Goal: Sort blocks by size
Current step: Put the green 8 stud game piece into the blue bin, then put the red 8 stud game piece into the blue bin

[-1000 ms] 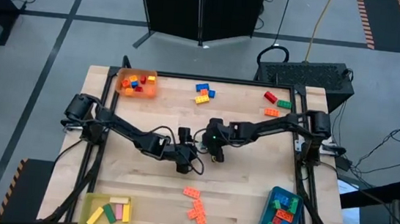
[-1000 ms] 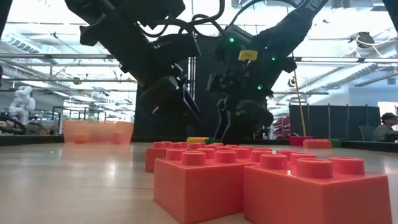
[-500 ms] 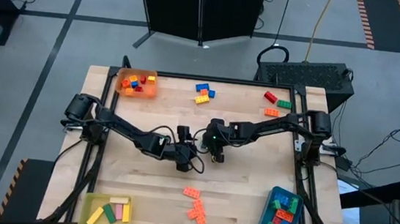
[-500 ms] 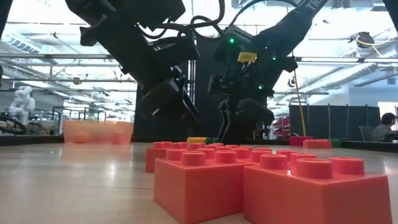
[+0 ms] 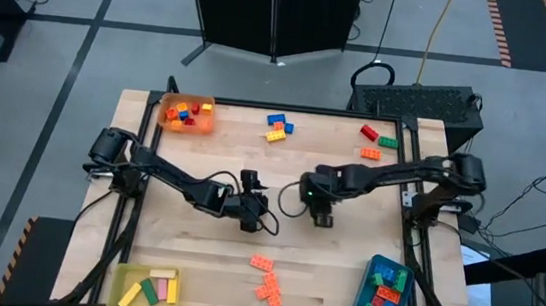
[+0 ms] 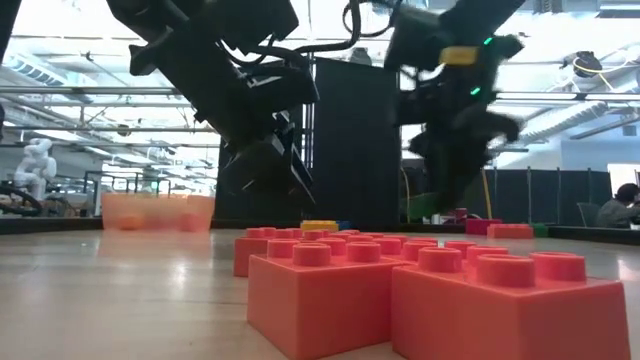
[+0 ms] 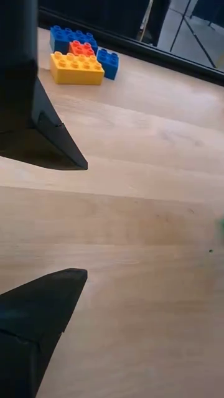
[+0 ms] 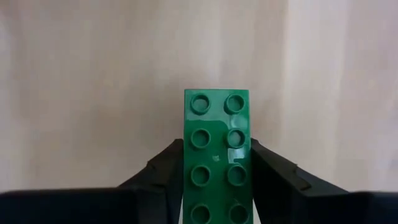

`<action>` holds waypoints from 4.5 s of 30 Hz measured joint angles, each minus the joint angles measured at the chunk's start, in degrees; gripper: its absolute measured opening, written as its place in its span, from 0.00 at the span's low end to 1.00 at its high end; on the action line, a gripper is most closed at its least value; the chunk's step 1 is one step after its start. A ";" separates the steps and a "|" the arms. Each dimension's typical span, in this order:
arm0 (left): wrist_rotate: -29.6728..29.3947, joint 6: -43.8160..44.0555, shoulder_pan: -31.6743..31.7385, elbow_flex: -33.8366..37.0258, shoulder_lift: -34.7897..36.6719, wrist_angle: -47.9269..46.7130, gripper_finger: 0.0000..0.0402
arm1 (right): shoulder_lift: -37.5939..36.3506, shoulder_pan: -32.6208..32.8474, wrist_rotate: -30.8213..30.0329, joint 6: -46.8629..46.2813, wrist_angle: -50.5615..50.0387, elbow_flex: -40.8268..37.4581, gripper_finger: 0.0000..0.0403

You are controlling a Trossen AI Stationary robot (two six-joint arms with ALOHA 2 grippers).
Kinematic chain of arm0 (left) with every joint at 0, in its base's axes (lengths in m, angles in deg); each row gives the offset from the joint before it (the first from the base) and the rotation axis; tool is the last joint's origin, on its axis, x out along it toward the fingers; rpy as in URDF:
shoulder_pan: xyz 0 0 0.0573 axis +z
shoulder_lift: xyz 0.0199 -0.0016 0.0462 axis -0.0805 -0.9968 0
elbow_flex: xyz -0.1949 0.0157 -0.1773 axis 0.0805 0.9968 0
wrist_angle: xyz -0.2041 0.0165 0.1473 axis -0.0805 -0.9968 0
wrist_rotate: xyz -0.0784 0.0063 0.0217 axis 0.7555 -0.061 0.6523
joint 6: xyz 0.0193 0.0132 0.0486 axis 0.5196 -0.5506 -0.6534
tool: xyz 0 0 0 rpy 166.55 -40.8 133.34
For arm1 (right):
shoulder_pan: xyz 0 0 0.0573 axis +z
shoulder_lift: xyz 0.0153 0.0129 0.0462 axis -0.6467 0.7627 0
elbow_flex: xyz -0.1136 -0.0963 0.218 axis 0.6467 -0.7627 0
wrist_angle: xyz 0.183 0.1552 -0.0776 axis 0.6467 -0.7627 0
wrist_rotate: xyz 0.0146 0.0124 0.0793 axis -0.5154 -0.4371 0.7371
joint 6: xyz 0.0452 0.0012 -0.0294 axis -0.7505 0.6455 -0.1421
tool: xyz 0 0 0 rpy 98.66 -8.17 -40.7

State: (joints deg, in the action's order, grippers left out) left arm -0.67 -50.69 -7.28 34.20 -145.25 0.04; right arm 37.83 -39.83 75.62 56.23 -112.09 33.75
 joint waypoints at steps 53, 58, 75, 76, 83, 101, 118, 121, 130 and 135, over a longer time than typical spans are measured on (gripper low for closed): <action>15.95 -16.62 2.22 -0.04 0.00 17.83 0.68 | -9.74 56.70 8.20 -105.95 -8.54 0.15 0.39; 15.56 -16.67 2.50 -0.07 0.00 18.68 0.68 | -8.78 56.66 8.20 -106.38 -8.60 0.15 0.43; 6.88 -14.63 2.80 -0.07 0.00 14.16 0.68 | -9.54 55.01 17.41 -103.21 -13.22 0.15 0.56; 6.88 -14.64 2.78 -0.07 0.00 14.26 0.68 | -10.01 54.58 17.40 -102.28 -13.32 0.15 0.55; 18.54 -16.36 5.17 -0.07 0.00 14.99 0.68 | -15.87 49.54 10.33 -93.20 -19.38 0.15 0.51; 36.89 -13.02 16.60 -0.07 0.00 11.99 0.68 | -25.33 24.16 -9.32 -72.94 -43.18 0.15 0.51; 30.01 -16.30 18.08 -0.04 0.00 11.33 0.68 | -25.11 -15.34 -17.29 -33.11 -33.02 0.15 0.51; 28.81 -17.30 18.93 -0.04 0.00 11.23 0.68 | -24.02 -21.67 -17.19 -27.46 -27.47 0.15 0.51; 38.79 -16.10 24.85 -0.04 0.00 7.60 0.68 | -14.33 -37.03 -14.34 -13.39 -21.32 0.15 0.51; 40.03 -16.18 27.45 -0.04 0.00 8.66 0.68 | -9.35 -42.23 -14.34 -6.78 -16.91 0.15 0.51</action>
State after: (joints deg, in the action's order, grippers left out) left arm 39.36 -66.86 20.16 34.15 -145.25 8.70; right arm 28.48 -82.06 61.28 49.45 -129.01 33.91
